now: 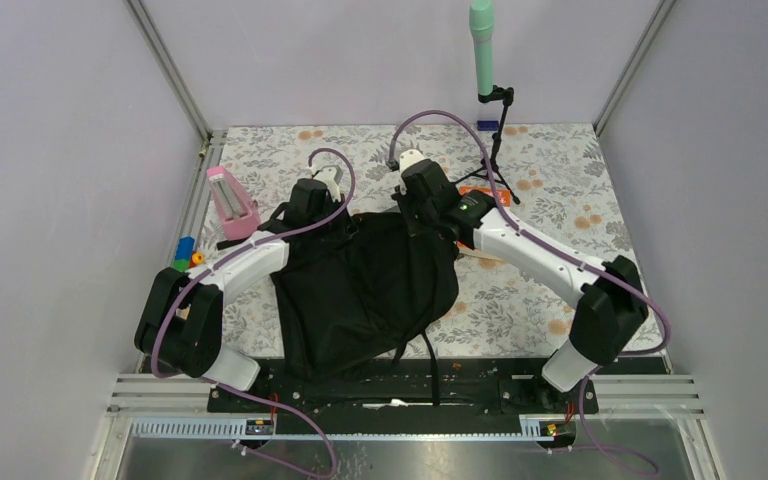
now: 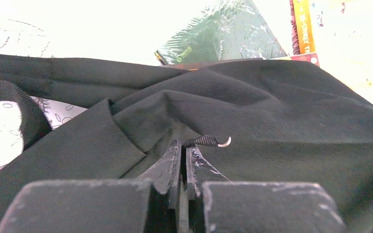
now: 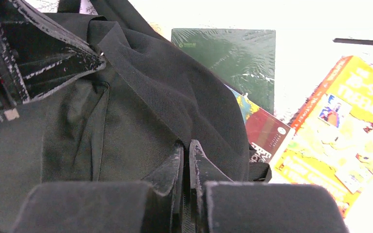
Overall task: Pack the student bag
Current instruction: Unzip the student bag at the center of the board.
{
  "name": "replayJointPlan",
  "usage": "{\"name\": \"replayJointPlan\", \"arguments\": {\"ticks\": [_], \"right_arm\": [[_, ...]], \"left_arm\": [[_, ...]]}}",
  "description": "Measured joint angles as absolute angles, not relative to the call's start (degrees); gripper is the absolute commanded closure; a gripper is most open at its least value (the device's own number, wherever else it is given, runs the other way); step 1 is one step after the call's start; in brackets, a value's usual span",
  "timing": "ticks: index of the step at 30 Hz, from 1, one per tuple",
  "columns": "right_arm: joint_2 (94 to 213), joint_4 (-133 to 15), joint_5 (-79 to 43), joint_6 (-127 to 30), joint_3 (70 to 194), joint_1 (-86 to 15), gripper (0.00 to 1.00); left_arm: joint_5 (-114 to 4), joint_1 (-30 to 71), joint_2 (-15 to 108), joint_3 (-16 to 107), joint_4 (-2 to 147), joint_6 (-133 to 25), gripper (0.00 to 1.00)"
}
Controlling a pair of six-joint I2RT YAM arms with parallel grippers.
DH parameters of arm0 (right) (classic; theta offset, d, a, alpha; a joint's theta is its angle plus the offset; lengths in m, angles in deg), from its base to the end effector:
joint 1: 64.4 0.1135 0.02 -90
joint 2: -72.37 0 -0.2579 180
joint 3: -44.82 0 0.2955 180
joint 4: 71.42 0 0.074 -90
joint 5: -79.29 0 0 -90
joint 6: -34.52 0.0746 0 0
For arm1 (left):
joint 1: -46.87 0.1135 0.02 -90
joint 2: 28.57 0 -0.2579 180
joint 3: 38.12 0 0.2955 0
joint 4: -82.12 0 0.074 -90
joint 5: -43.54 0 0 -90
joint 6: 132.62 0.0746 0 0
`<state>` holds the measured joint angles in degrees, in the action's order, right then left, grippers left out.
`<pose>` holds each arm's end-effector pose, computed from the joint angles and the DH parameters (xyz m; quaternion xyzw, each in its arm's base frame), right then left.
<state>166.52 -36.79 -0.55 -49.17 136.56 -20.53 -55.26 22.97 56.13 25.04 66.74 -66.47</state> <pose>0.3347 0.3035 0.2695 -0.2496 0.8568 0.1166 0.4358 0.3511 -0.1681 0.1731 0.0347 0.8920 -0.2431 0.3796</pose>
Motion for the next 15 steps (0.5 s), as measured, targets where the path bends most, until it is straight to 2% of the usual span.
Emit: {"name": "replayJointPlan", "arguments": {"ticks": [7,15], "right_arm": [[160.99,-35.26,0.87,-48.98,135.08,-20.33,1.00],[160.10,-34.88,1.87,-48.23,134.64,-20.09,1.00]], "left_arm": [[-53.21,22.86,55.61,25.67,65.15,-66.52,1.00],[-51.22,23.00,51.81,24.67,62.48,-67.85,1.00]]}}
